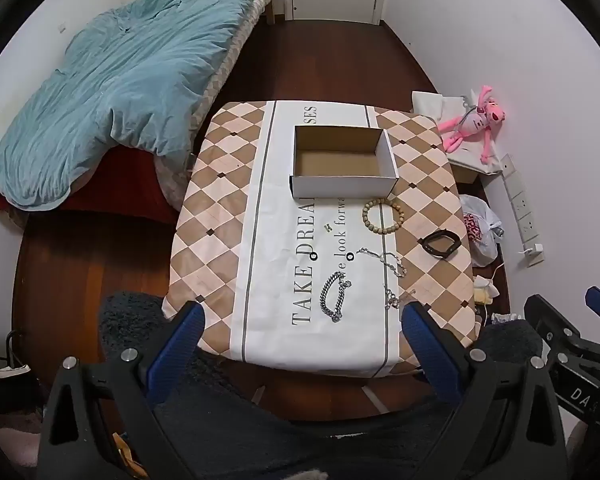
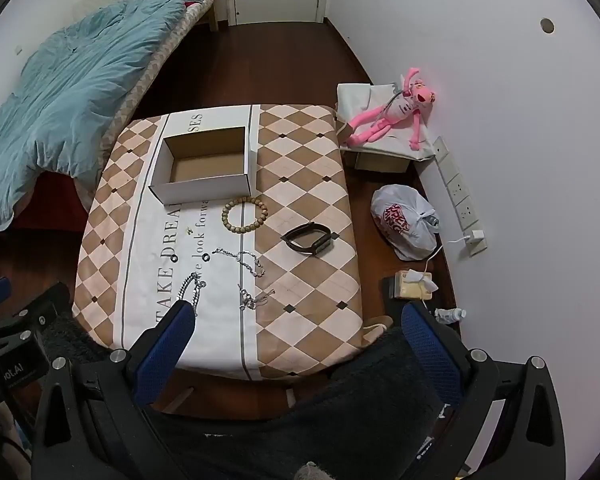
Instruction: Organize jewelry
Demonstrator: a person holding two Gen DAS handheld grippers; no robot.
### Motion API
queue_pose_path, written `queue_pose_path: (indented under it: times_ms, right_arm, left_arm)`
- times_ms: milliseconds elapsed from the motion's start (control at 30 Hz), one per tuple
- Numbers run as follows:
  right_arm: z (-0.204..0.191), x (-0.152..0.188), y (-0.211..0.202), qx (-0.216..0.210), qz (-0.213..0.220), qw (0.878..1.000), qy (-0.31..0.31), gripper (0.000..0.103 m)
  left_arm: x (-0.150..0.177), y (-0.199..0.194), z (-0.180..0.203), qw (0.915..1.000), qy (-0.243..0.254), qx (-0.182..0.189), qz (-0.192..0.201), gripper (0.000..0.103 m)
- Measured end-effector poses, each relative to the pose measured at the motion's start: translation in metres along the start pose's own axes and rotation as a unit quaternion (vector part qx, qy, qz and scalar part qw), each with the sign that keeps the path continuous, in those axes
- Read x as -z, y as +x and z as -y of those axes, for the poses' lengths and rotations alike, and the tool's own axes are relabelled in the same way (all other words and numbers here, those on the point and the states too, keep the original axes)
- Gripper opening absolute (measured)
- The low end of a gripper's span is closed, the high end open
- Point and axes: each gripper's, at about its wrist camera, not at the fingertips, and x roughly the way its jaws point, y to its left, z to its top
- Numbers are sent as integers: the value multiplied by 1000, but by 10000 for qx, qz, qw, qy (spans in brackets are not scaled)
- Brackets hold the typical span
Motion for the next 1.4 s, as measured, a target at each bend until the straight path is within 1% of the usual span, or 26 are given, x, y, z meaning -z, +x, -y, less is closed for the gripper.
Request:
queue_pose_path:
  times_ms: [167,400,500,633,700,1400]
  right_arm:
    - [-1,0,1,123,-5,9999,-37,103]
    - [-1,-1,3,123,-10,9999,-44,103]
    - [-1,-1,3,123,-22,9999,-55,103]
    - [-2,-1,4,121,-34,9999,-60,103]
    - [-2,-1,4,120,-44,9999,-60,103]
    - [-4,-3,3,110,-60,9999,-60,103]
  left_arm:
    - [0,0,0,10000,1,2,-1,100]
    - [0,0,1,10000,-9,21,-36,100]
    - [7,6,9,10000,-9,16,-38,100]
    - [6,5,7,10000,-3,26,-47,100]
    - [6,5,13,10000,-2,19,-43,100]
    - [2,3,9,10000,-3,54,-32,100]
